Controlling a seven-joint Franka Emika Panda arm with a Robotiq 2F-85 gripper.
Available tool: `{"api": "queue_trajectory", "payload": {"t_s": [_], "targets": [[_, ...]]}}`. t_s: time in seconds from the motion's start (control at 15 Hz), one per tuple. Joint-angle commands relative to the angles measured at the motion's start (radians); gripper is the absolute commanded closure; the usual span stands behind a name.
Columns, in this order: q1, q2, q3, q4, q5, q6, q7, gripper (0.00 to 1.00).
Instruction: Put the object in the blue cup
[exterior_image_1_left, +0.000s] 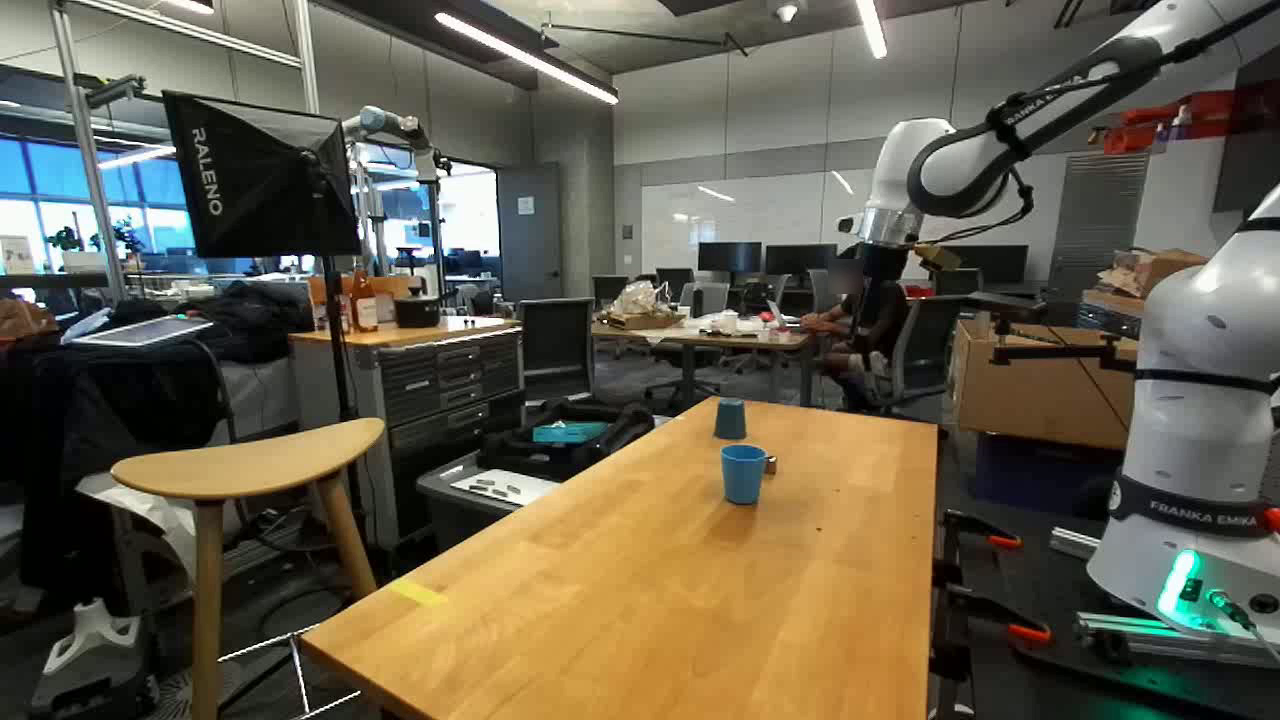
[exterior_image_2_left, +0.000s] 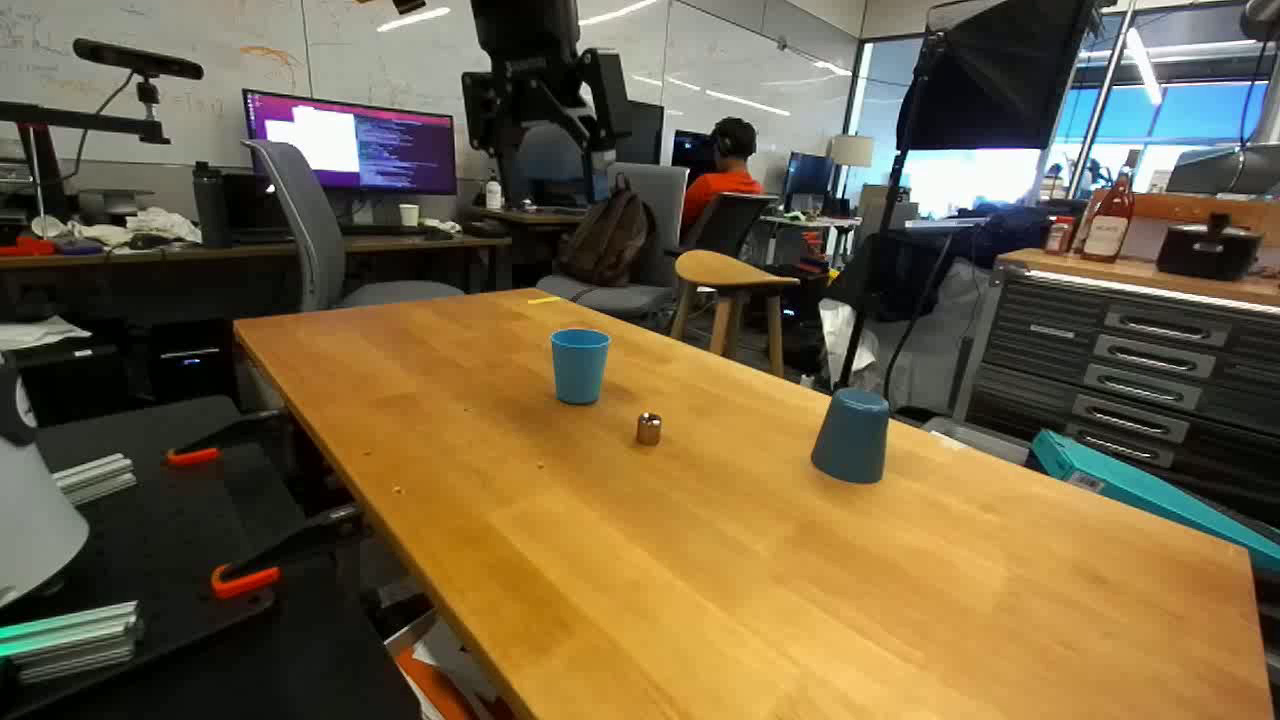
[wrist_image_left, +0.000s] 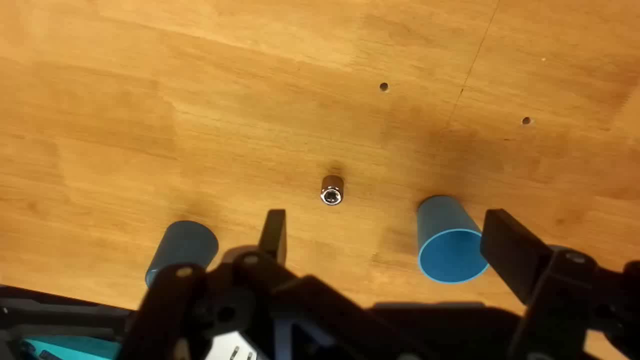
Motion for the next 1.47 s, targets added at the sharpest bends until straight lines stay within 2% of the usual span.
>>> {"api": "queue_trajectory", "payload": {"t_s": [0.0,0.13,0.27,0.47,0.67,0.93,1.4], "targets": [[-0.009,0.000,0.009,0.003,0.007,-0.002,-0.005,0.00],[-0.008,0.000,0.009,0.005,0.007,-0.002,-0.005,0.00],[0.014,0.051,0.053,0.023,0.006,0.066,0.045,0.00],[0.027,0.230,0.131,0.127,0.025,0.182,0.203,0.00],[0.013,0.393,0.175,0.246,0.016,0.188,0.308,0.00],[-0.010,0.604,0.163,0.405,0.006,0.167,0.422,0.00],[-0.008,0.865,0.139,0.529,0.016,0.212,0.503,0.00]]}}
